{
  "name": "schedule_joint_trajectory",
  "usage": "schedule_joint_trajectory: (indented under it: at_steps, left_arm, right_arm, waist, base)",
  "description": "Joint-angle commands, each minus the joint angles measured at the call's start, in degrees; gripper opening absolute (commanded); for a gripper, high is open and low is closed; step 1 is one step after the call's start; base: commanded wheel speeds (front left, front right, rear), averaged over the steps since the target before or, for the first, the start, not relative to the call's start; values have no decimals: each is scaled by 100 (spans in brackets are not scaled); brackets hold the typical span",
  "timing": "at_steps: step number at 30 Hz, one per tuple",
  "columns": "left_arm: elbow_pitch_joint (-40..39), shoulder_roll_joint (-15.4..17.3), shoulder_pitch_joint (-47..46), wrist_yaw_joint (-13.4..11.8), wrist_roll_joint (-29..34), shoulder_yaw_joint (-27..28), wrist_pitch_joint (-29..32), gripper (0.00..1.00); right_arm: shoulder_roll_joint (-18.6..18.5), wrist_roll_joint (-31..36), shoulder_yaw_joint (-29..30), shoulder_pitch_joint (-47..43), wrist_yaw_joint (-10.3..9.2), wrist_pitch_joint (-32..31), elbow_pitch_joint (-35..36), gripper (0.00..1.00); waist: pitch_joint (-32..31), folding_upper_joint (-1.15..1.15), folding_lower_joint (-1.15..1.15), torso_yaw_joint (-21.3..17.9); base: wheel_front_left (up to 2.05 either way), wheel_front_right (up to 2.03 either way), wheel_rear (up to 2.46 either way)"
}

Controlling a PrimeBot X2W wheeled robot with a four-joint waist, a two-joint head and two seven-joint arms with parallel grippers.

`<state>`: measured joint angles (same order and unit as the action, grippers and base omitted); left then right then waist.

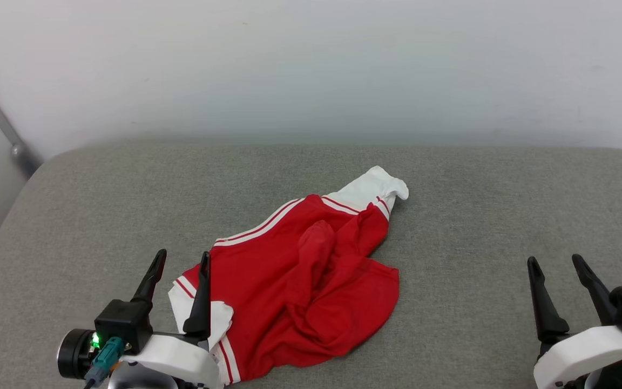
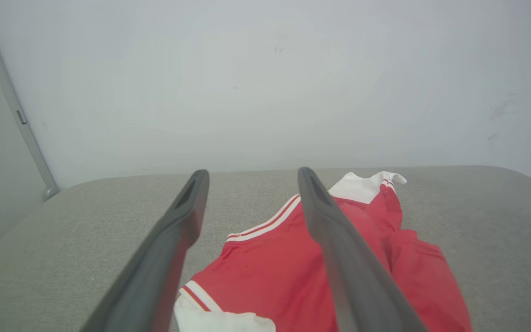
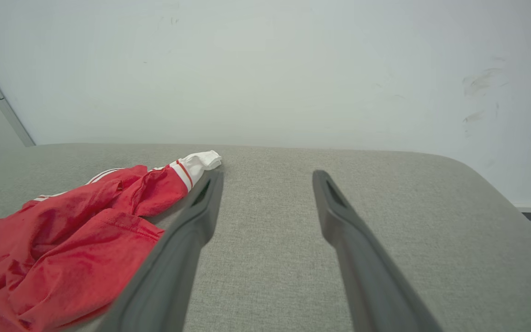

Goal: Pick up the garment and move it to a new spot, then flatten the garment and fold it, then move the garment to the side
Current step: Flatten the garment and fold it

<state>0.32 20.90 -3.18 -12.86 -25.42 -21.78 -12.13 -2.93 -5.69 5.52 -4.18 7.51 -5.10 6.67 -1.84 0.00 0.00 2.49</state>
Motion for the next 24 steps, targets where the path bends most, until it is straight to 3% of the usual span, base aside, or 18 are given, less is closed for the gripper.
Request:
schedule_joint_trajectory:
  at_steps: [1,5,13,18,19,24]
  left_arm:
    - [-42,-3,61,-37,7,7,-8,100]
    - [-82,-56,-1,-68,-32,19,-37,100]
    - [-13,-207,-231,21,12,-68,-155,100]
    - [116,-409,-440,128,55,-137,-234,100]
    - [202,-530,-583,227,82,-179,-273,100]
    - [323,-731,-824,377,160,-176,-305,100]
  right_arm:
    - [9,-12,53,-41,-4,-29,-13,100]
    - [7,-83,230,230,-4,-224,-183,100]
    - [-126,-416,269,1225,-3,-1422,-1127,100]
    - [-411,-732,-227,2026,-4,-2505,-1855,100]
    - [-547,-962,-541,2436,-4,-3134,-2233,100]
    - [-687,-1219,-943,3060,-4,-3813,-2710,100]
  waist:
    - [13,0,0,75]
    - [85,0,0,257]
    - [365,0,0,849]
    - [653,0,0,1235]
    - [848,0,0,1470]
    - [1190,0,0,1794]
  base:
    - [0,0,0]
    - [0,0,0]
    - [0,0,0]
    - [0,0,0]
    - [0,0,0]
    - [0,0,0]
